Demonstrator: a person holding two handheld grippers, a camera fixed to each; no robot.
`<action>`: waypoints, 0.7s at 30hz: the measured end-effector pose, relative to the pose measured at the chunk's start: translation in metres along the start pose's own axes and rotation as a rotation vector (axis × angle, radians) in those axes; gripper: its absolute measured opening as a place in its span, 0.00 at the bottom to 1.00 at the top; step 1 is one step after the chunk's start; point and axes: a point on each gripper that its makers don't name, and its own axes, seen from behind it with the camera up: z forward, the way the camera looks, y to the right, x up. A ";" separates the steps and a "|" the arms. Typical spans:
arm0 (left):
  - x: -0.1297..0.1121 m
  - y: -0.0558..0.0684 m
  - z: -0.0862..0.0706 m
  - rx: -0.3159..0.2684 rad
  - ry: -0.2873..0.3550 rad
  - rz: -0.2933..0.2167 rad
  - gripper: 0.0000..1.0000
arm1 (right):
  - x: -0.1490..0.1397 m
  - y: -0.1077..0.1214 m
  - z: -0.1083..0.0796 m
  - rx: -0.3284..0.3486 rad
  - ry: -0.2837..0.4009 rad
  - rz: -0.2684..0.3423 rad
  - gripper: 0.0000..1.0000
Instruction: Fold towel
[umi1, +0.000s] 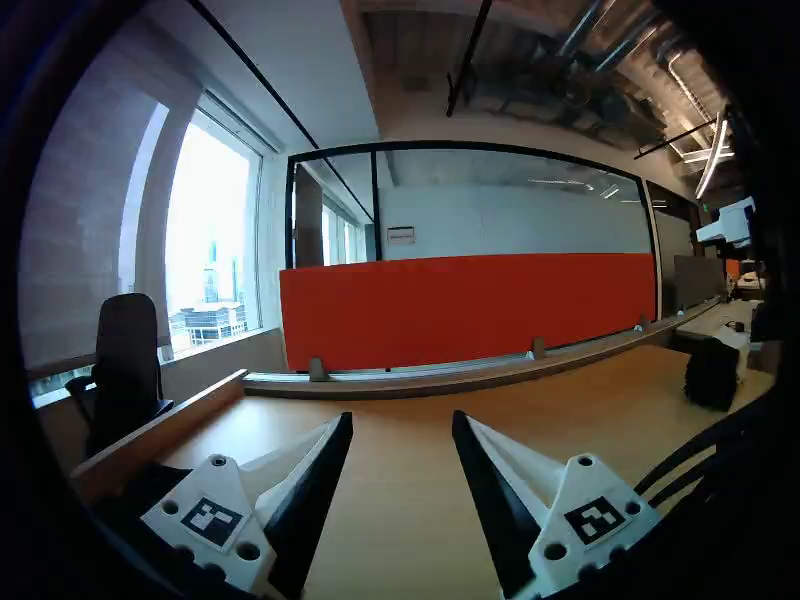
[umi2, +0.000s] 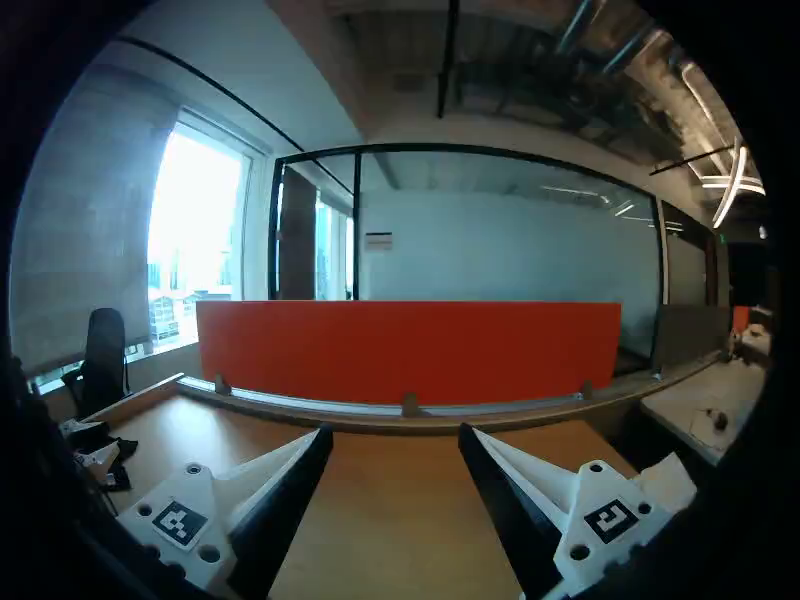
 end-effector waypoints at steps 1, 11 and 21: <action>-0.003 0.000 -0.001 0.002 0.002 0.000 0.72 | -0.002 -0.001 0.000 0.000 0.001 0.001 0.97; -0.039 -0.003 -0.010 0.020 0.006 -0.028 0.73 | -0.019 -0.004 0.001 -0.001 0.007 -0.009 0.97; -0.058 -0.003 -0.011 0.027 0.017 -0.032 0.72 | -0.028 -0.002 -0.002 -0.004 0.015 -0.019 0.97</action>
